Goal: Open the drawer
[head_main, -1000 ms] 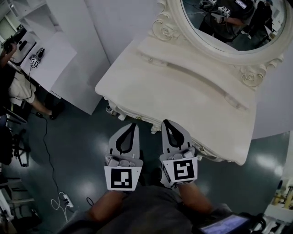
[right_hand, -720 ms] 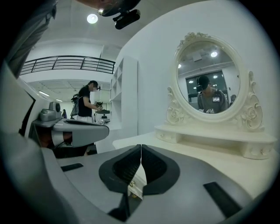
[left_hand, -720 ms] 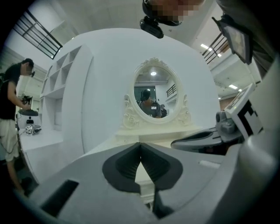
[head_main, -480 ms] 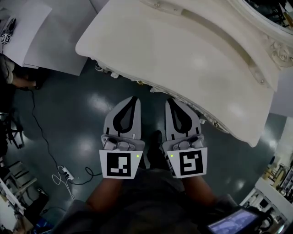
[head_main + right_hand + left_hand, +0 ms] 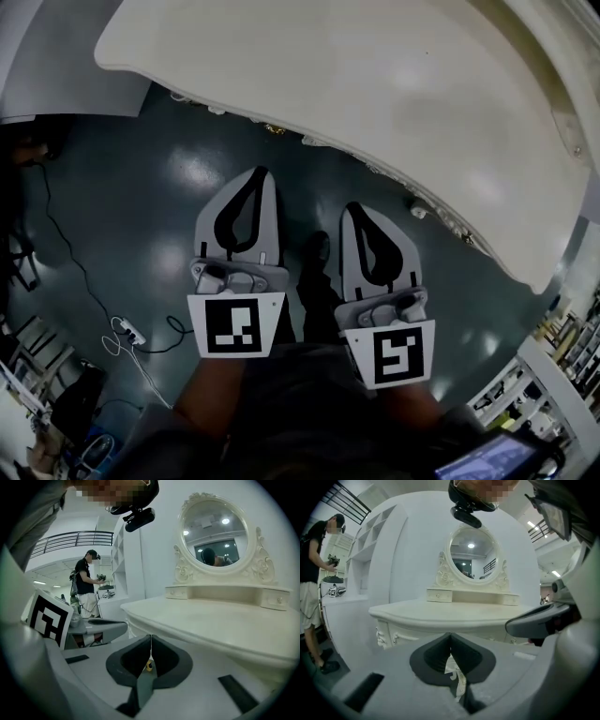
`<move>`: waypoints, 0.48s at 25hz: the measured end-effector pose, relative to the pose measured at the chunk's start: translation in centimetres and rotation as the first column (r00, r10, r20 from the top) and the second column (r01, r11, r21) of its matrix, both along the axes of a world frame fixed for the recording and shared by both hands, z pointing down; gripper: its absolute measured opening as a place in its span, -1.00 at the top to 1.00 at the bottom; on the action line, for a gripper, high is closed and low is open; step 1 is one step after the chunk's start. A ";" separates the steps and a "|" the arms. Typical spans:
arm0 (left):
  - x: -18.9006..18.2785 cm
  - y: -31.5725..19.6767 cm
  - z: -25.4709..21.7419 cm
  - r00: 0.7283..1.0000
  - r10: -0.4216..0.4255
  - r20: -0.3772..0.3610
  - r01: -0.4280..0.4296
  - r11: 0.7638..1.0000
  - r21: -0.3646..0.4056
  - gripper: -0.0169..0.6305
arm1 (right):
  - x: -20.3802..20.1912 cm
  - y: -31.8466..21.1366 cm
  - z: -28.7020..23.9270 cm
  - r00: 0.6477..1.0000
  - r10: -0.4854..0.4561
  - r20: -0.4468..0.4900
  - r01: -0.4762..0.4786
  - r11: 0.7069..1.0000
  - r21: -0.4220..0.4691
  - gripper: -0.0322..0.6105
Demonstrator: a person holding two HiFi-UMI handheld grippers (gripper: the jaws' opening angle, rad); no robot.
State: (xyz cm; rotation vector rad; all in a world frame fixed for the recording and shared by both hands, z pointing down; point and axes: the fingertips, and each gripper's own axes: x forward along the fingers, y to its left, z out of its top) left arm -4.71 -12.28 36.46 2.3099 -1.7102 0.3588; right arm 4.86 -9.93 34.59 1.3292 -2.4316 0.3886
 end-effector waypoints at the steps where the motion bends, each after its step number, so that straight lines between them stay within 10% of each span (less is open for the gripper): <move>1: -0.1 -0.1 0.3 1.000 -0.005 -0.008 0.005 1.000 0.004 0.90 | 0.1 0.1 0.3 1.000 0.001 -0.001 -0.001 1.000 -0.005 0.86; 6: 0.3 -1.2 0.9 0.994 0.019 -0.104 -0.013 0.998 0.054 0.84 | 0.0 0.2 1.4 1.000 0.001 -0.004 -0.001 1.000 -0.030 0.86; 12: 0.9 -2.2 2.9 0.996 0.047 -0.080 -0.045 0.998 0.033 0.31 | 0.5 0.3 2.2 1.000 0.007 -0.016 -0.007 0.999 -0.041 0.85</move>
